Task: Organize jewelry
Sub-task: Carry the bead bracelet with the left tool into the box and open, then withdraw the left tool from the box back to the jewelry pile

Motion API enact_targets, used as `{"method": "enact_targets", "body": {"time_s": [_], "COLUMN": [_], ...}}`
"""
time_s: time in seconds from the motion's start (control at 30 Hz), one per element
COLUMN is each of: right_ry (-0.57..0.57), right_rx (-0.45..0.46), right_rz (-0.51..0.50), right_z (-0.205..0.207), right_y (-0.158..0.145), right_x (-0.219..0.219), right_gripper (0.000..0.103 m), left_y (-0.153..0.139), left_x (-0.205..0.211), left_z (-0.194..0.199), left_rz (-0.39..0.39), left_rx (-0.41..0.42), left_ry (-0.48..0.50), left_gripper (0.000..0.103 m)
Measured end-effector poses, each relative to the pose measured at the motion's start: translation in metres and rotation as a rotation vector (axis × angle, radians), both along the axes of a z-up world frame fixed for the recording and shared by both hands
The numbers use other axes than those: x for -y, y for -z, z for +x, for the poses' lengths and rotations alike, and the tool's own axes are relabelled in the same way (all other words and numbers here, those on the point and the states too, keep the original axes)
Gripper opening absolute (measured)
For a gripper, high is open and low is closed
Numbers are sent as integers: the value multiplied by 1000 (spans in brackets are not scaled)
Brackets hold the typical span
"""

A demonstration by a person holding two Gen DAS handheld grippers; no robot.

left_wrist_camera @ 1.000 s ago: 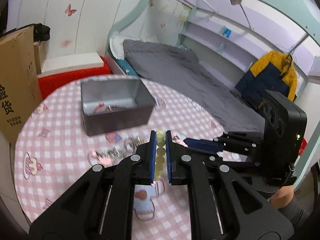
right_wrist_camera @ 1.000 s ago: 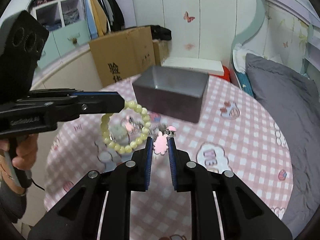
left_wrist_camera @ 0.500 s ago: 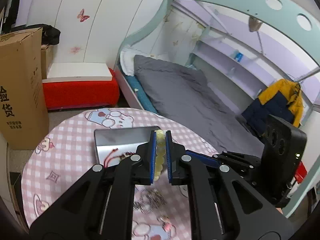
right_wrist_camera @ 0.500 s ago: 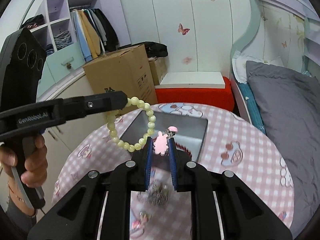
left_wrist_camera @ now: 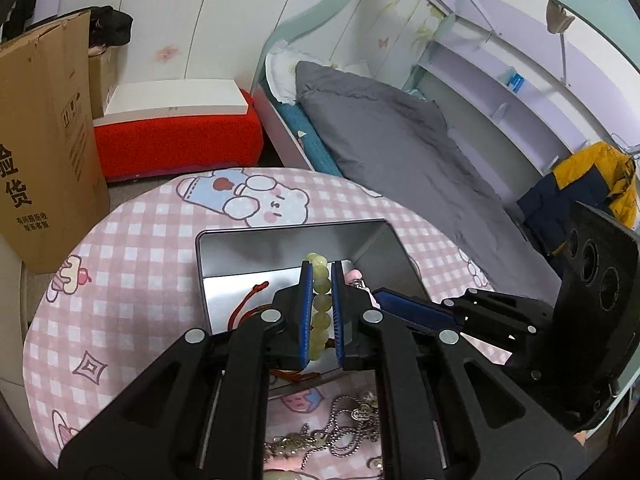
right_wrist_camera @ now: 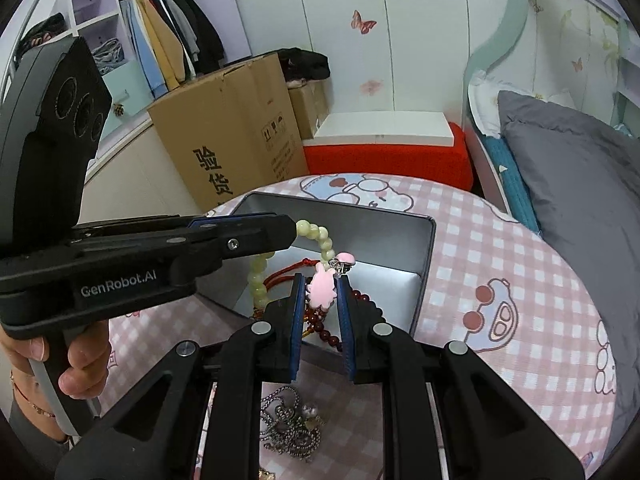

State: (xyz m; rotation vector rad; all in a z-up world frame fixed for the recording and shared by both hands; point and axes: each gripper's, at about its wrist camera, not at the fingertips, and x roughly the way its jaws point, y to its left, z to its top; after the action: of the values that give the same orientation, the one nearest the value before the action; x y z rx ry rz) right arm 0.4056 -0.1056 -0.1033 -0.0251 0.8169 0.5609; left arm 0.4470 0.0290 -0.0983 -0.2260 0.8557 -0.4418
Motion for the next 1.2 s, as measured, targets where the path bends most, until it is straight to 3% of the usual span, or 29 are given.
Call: {"method": "enact_targets", "body": {"time_s": [0.33,0.4,0.43,0.47,0.5,0.87,1.07,1.2], "right_ry": [-2,-1,1,0,2,11,10,19], "right_rx": [-34,-37,-38,-41,-42,24,79,98], "right_rz": [3,3,3,5,8,51,48,5], "right_z": [10,11,11,11,10,-24,-67,-98], "right_y": [6,5,5,5,4,-27,-38,-28], "right_x": [-3,-3,-2,-2,-2,17,28,33], "right_gripper": [15,15,15,15,15,19,24,29], "left_y": [8,8,8,7,4,-30,-32,-16], "left_x": [2,2,2,1,0,-13,-23,-23], "left_z": [4,3,3,1,-1,-53,-108,-133], "left_rz": [29,29,28,28,22,42,157,229], "left_rx": [-43,-44,-44,-42,-27,82,168,157], "left_ry": [11,11,11,10,0,9,-5,-9], "left_gripper": [11,18,30,53,57,57,57,57]}}
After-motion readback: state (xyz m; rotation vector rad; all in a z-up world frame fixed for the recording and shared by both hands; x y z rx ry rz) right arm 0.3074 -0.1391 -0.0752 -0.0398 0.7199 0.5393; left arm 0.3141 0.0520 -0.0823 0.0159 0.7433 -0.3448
